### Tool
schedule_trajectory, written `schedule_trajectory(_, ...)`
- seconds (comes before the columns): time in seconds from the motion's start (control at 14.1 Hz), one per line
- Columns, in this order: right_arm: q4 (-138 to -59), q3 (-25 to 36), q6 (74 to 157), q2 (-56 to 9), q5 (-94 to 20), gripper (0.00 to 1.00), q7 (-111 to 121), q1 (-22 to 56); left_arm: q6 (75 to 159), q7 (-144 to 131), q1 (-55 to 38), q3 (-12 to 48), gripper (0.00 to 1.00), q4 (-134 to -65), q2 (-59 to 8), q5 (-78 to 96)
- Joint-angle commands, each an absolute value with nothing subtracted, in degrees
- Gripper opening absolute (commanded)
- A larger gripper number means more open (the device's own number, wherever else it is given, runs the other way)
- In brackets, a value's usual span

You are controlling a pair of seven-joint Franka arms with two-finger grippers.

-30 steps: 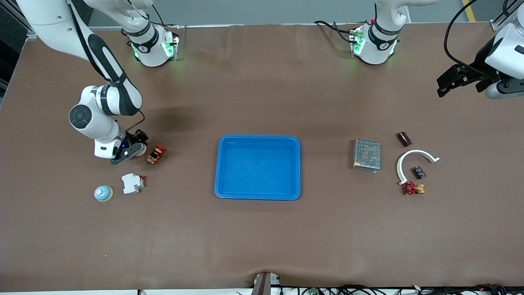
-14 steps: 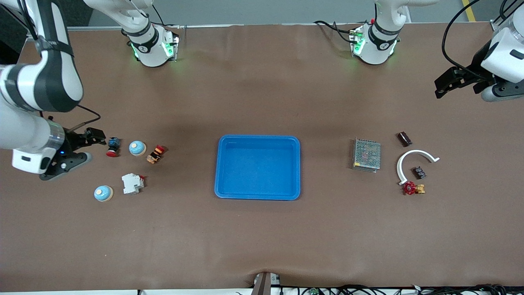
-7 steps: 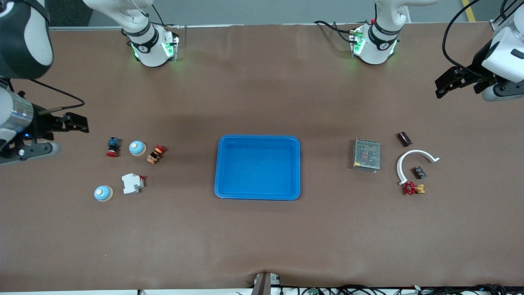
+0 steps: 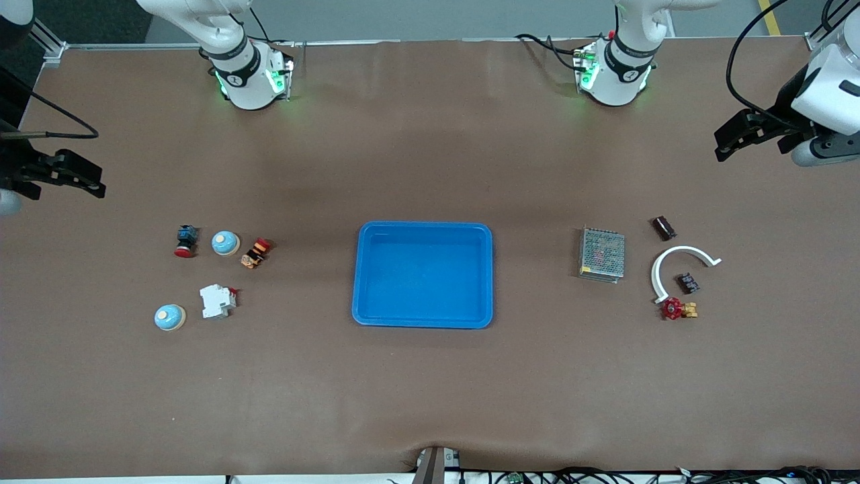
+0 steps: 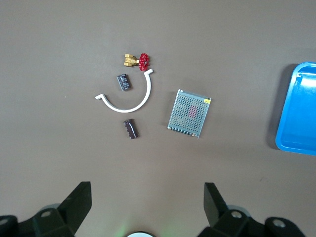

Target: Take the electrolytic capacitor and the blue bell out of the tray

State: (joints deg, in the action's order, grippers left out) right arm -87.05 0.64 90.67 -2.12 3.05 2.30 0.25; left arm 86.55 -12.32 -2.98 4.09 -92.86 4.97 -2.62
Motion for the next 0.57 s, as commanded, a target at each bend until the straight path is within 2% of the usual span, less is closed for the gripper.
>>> schedule_trajectory(0.0, -103.95, 0.26, 100.44, 8.42, 2.46, 1.00, 1.41, -0.53, 86.75, -10.99, -2.99, 3.78, 1.00, -92.72, 5.54, -1.58)
schedule_trajectory(0.28, -103.54, 0.18, 100.02, 8.00, 2.46, 1.00, 2.20, -1.41, 86.75, -10.72, -2.90, 3.60, 1.00, -92.72, 5.54, -1.58)
schedule_trajectory(0.5, -99.85, 0.09, 96.96, 7.65, 2.46, 1.00, 2.11, -1.41, 86.75, -10.63, -2.90, 3.60, 1.00, -92.72, 5.63, -1.58)
